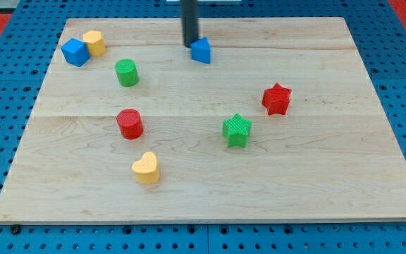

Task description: Place the blue triangle on top of the red star

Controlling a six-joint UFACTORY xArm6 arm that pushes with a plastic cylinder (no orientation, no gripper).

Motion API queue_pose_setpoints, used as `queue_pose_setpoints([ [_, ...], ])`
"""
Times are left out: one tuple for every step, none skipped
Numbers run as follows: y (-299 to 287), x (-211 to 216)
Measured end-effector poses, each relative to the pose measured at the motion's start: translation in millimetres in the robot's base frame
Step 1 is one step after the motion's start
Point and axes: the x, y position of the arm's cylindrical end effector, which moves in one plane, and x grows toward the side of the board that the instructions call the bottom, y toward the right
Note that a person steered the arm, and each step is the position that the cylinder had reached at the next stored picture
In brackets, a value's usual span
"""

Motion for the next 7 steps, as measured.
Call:
queue_pose_setpoints([
  [45, 17],
  [62, 19],
  [22, 14],
  [34, 32],
  [76, 54],
  [102, 67],
  [96, 62],
])
